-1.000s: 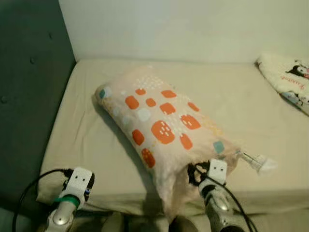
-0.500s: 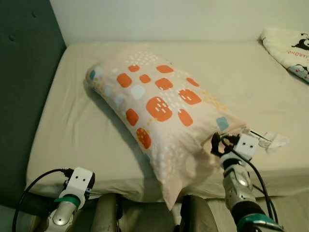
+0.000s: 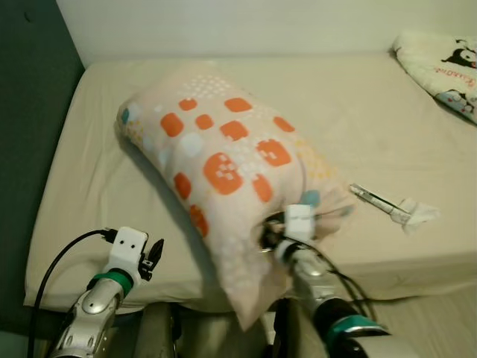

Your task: Clean up the room

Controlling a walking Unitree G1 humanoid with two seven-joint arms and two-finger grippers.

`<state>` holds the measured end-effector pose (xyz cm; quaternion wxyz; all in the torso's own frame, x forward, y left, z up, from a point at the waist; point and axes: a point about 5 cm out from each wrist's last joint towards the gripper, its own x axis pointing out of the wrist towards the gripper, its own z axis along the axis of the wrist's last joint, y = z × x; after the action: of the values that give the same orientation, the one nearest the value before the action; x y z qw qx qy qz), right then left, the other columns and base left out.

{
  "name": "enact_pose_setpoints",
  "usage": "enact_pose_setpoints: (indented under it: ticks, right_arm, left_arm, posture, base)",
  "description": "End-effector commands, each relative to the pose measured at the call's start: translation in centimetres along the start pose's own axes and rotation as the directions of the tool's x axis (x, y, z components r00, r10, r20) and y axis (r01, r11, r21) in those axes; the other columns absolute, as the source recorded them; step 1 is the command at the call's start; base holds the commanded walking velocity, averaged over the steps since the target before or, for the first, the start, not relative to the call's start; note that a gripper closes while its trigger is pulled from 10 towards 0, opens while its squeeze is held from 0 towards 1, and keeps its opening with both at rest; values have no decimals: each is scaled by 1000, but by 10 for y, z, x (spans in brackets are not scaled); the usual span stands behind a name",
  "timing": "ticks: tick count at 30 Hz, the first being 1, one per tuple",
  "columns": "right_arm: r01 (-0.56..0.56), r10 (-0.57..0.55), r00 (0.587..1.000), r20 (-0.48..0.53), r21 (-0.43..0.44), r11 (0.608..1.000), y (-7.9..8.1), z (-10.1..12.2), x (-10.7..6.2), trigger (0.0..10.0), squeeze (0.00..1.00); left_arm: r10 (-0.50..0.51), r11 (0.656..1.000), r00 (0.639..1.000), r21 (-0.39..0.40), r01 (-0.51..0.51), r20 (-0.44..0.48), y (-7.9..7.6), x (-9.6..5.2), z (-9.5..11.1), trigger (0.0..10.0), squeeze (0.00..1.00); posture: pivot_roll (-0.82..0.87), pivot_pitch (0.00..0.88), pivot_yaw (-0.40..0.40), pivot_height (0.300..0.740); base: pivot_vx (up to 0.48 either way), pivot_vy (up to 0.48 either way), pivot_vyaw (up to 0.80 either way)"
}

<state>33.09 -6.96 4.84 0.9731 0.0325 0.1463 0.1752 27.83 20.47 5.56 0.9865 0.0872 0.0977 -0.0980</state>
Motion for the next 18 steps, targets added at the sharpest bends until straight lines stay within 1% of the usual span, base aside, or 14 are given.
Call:
enact_pose_setpoints:
  ticks: [1,2,3,4,5,6,7,8,10,12,13,14,16,18]
  right_arm:
    - [-194,194,981,-11,-19,981,33,1,4,10000,0]
    - [-294,294,955,29,0,956,52,9,6,10000,0]
    - [-294,294,955,29,0,956,52,9,6,10000,0]
    - [-369,367,928,69,27,929,68,17,7,10000,0]
    - [-369,367,928,69,27,929,68,17,7,10000,0]
    - [-441,431,892,136,58,895,84,31,8,10000,0]
    - [-441,431,892,136,58,895,84,31,8,10000,0]
    - [-489,460,859,225,98,866,99,53,9,10000,0]
    - [-489,460,859,225,98,866,99,53,9,10000,0]
    - [-549,469,810,351,175,817,115,85,9,10000,0]
    - [-584,464,781,418,228,779,119,106,8,10000,0]
    - [-584,464,781,418,228,779,119,106,8,10000,0]
    - [-624,469,749,469,260,737,122,121,6,10000,0]
    - [-712,540,676,502,256,654,124,134,0,10000,0]
  left_arm:
    - [9,1000,1000,20,-9,-27,6,-12,-7,10000,0]
    - [65,993,998,103,-63,-20,13,-22,-10,10000,0]
    - [65,993,998,103,-63,-20,13,-22,-10,10000,0]
    - [131,974,991,188,-127,-6,20,-32,-12,10000,0]
    - [131,974,991,188,-127,-6,20,-32,-12,10000,0]
    - [280,919,960,283,-274,21,34,-49,-17,10000,0]
    - [280,919,960,283,-274,21,34,-49,-17,10000,0]
    - [414,849,910,353,-392,14,42,-72,-28,10000,0]
    - [414,849,910,353,-392,14,42,-72,-28,10000,0]
    - [534,759,846,448,-472,-14,43,-107,-43,10000,0]
    - [512,774,857,461,-434,-54,35,-119,-51,10000,0]
    - [512,774,857,461,-434,-54,35,-119,-51,10000,0]
    - [479,799,874,455,-393,-86,27,-127,-56,10000,0]
    - [359,870,925,403,-283,-125,12,-131,-60,10000,0]
  posture:
    - [185,80,19,590]
    - [184,78,21,590]
    - [184,78,21,590]
    - [184,78,21,590]
    - [184,78,21,590]
    - [183,78,24,590]
    - [183,78,24,590]
    - [176,79,30,590]
    - [176,79,30,590]
    - [174,80,37,590]
    - [173,84,34,590]
    - [173,84,34,590]
    - [174,83,42,590]
    - [176,87,31,590]
  base:
    - [0,0,0]
    - [0,0,0]
    - [0,0,0]
    - [0,0,0]
    - [0,0,0]
    - [0,0,0]
    - [0,0,0]
    - [0,0,0]
    - [0,0,0]
    - [0,0,0]
    - [0,0,0]
    - [0,0,0]
    - [0,0,0]
    - [0,0,0]
